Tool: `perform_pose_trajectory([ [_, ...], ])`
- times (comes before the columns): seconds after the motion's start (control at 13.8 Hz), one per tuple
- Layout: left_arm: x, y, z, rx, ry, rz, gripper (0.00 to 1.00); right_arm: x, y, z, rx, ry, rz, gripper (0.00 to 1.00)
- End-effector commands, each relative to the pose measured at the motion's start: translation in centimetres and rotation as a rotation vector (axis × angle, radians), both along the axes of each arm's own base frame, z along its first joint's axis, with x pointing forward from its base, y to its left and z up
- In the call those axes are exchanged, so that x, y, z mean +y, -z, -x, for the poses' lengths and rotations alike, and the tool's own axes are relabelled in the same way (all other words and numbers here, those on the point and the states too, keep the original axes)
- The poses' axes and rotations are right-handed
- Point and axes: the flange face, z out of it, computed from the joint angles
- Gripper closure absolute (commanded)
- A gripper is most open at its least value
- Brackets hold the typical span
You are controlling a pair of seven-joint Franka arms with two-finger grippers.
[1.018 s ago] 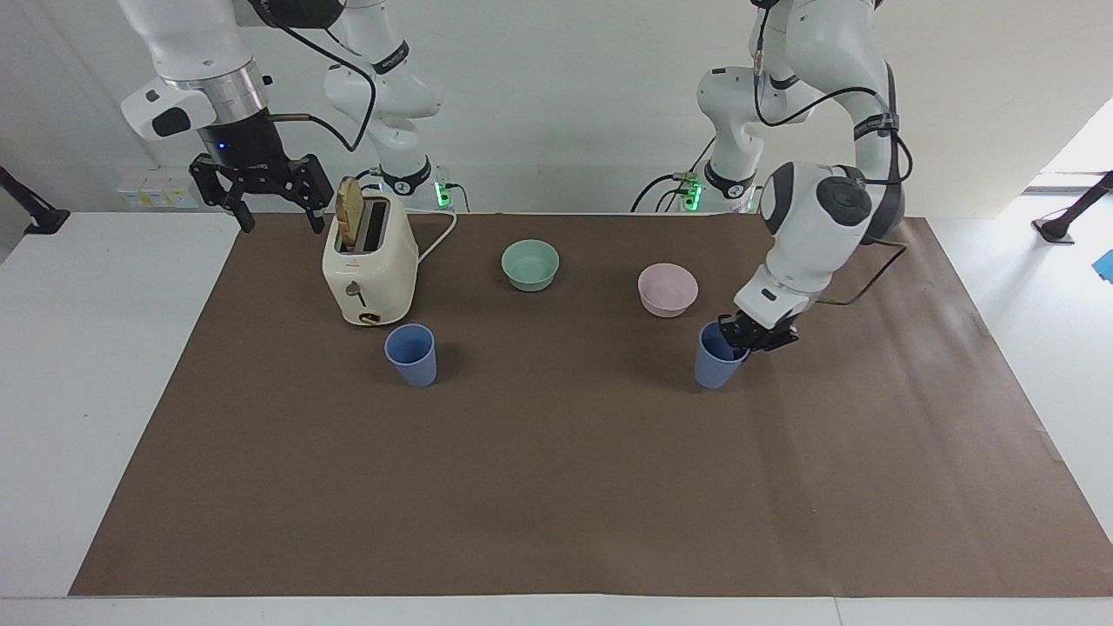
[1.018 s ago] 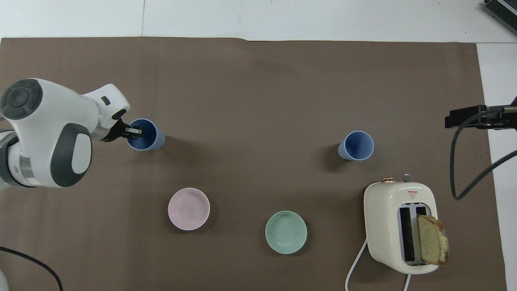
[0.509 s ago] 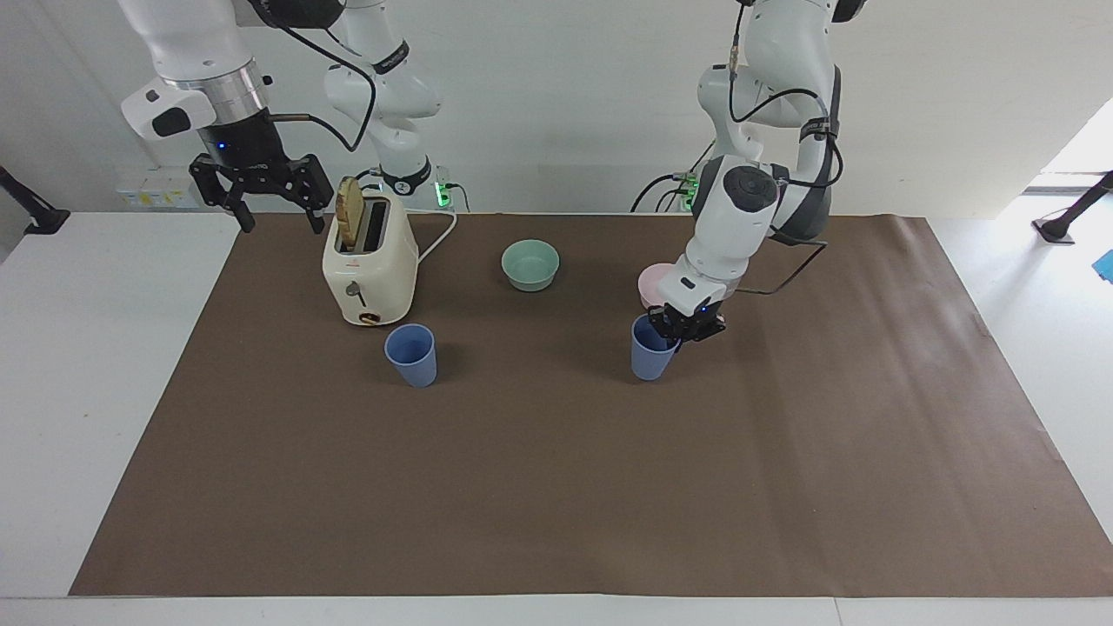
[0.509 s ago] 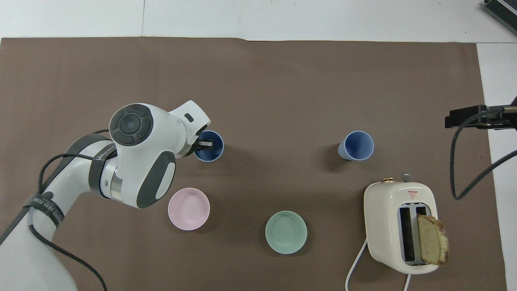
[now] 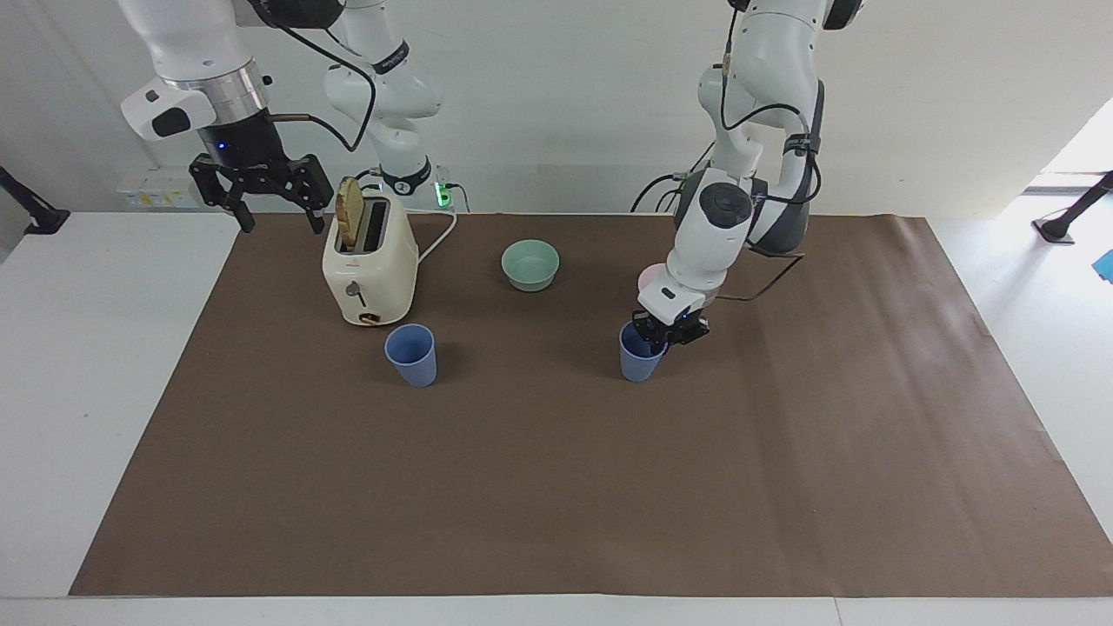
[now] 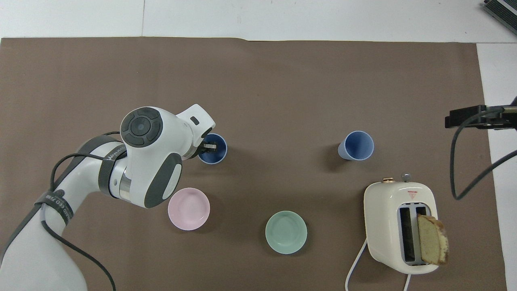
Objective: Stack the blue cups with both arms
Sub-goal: 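Carry the blue cup with the left gripper toward the table center, then open the left gripper and withdraw while the right gripper reaches forward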
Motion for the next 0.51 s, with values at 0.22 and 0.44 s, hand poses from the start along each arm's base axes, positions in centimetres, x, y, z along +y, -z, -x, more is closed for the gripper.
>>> perform_pose_trajectory([
  [0.22,1.0,-2.3,-0.4,-0.034,-0.027,0.021,0.00,0.4,1.6,0.8,0.025,0.022,-0.051,0.00],
  [0.44,4.0,-7.3,-1.7,-0.042,-0.061,0.024,0.00,1.4,4.6,-0.2,0.009,0.012,-0.066,0.00],
])
